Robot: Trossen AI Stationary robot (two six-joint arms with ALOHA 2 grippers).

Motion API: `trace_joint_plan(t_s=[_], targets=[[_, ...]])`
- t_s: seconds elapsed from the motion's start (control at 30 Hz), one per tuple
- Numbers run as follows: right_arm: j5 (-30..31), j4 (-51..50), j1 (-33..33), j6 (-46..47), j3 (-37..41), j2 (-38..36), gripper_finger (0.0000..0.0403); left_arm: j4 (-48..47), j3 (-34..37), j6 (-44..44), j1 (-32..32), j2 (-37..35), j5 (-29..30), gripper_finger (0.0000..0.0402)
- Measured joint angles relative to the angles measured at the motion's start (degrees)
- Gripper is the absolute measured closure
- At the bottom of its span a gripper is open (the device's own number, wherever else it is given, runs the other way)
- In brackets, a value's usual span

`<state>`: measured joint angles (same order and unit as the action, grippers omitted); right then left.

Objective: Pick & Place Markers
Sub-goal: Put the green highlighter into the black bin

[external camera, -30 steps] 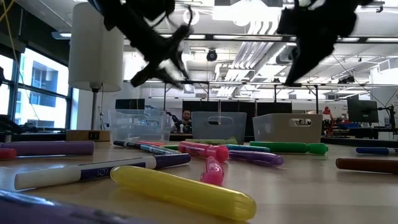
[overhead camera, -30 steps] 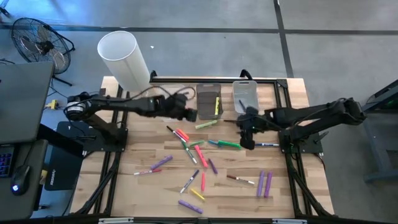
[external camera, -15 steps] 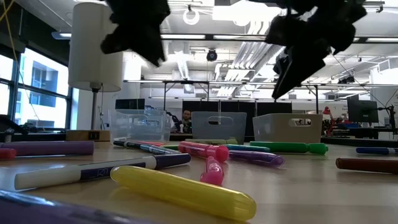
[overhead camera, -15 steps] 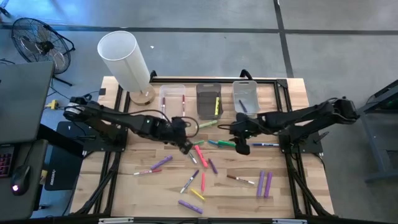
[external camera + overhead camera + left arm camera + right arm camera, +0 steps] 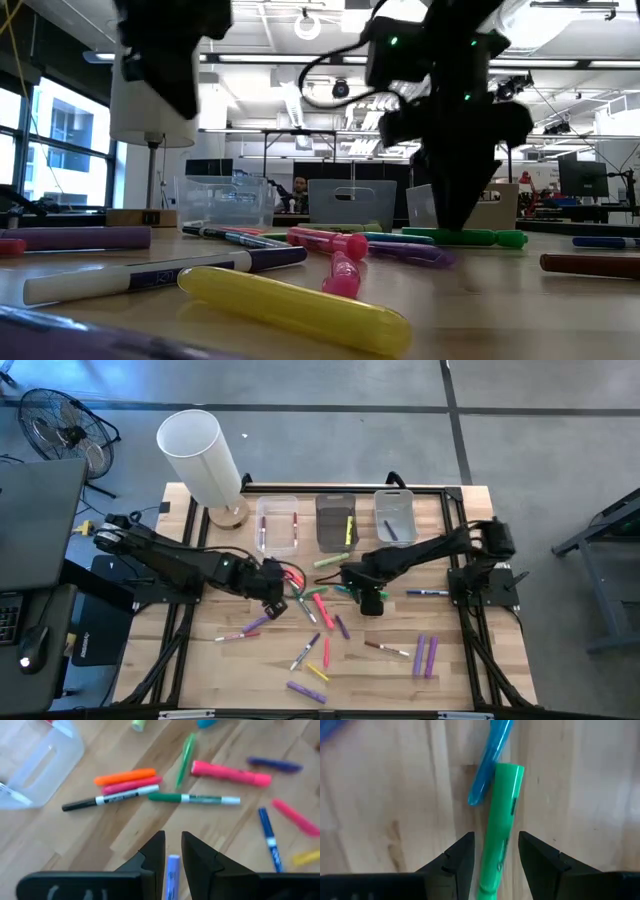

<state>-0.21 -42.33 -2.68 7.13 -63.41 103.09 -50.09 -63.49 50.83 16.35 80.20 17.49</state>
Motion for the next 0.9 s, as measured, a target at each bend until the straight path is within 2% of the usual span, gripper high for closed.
trace_joint_plan(t_s=[0.2, 0.43, 0.53, 0.7, 0.8, 0.9], targets=[[0.6, -1.1, 0.0, 3.1, -1.7, 5.6, 0.0268, 7.0, 10.8, 0.5, 1.1, -7.7, -1.3, 0.0341], [0.7, -2.7, 0.1, 9.4, -1.7, 4.9, 0.0352, 10.3, 18.7, -1.6, 0.9, -16.0, -2.6, 0.0341], [-1.3, -4.5, 0.9, 13.0, -1.2, 2.0, 0.0354, 10.8, 20.1, -3.8, 0.9, -18.8, -2.5, 0.0341], [-4.0, -4.9, 3.4, 21.2, -2.8, -7.3, 0.0354, 10.8, 20.6, -6.7, 0.9, -21.2, -1.3, 0.0341], [-1.4, -3.4, 5.3, 24.1, -6.2, -11.8, 0.0354, 11.9, 20.5, -8.7, 0.9, -21.5, -0.3, 0.0341], [4.5, 1.1, 7.8, 25.4, -12.1, -14.1, 0.0354, 12.2, 20.6, -9.9, 0.9, -21.4, 1.0, 0.0341]])
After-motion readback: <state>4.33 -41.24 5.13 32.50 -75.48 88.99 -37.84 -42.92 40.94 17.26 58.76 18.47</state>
